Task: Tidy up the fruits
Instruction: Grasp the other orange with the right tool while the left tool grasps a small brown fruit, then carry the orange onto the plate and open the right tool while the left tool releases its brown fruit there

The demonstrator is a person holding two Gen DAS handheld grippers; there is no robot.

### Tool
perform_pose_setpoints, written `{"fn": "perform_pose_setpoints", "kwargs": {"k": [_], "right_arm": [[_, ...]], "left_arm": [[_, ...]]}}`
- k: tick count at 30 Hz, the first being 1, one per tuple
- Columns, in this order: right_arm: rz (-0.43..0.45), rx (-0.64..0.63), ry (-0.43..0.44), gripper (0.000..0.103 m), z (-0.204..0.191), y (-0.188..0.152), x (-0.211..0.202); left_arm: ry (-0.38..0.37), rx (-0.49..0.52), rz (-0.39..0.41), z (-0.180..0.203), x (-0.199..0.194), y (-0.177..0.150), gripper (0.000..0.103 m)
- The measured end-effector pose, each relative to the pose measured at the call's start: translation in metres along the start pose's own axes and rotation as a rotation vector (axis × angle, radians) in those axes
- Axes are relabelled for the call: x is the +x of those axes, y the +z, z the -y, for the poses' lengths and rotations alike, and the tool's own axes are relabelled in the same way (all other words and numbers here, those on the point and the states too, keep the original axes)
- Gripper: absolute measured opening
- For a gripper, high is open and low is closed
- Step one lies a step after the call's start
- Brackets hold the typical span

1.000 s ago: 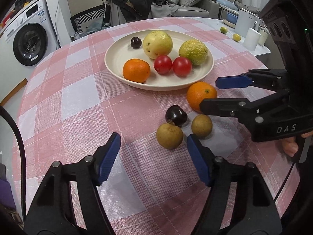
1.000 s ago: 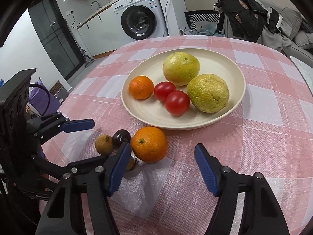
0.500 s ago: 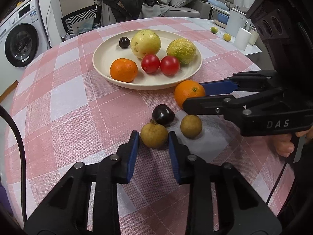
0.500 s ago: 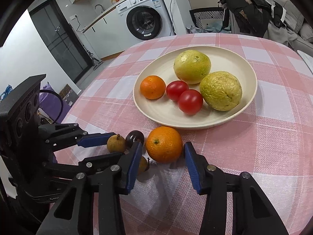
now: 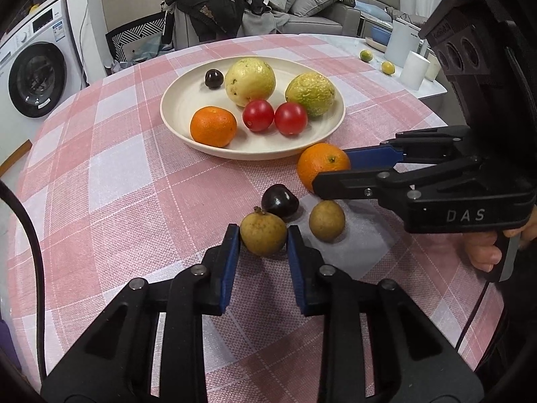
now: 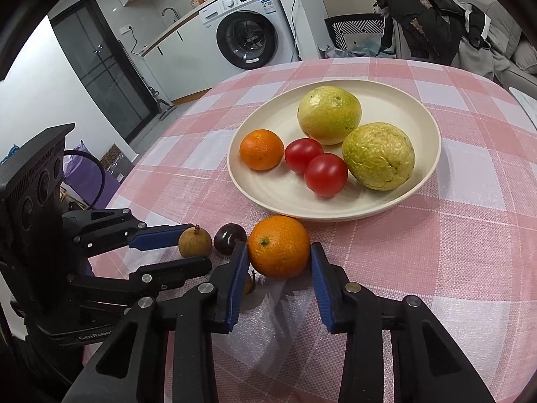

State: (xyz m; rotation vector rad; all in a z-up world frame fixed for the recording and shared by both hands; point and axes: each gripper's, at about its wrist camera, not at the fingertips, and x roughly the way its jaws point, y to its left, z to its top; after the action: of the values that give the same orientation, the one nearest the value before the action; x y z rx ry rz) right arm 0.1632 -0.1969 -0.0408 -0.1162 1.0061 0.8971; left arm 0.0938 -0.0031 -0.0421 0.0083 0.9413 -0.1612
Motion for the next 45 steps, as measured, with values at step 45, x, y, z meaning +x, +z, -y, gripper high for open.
{"fn": "perform_pose_setpoints", "kwargs": {"k": [45], "right_arm": [[0.312, 0.103, -0.093, 0.037, 0.037, 0.042, -0.091]], "left_arm": [[0.049, -0.143, 0.265, -0.024, -0.048, 0.039, 0.025]]}}
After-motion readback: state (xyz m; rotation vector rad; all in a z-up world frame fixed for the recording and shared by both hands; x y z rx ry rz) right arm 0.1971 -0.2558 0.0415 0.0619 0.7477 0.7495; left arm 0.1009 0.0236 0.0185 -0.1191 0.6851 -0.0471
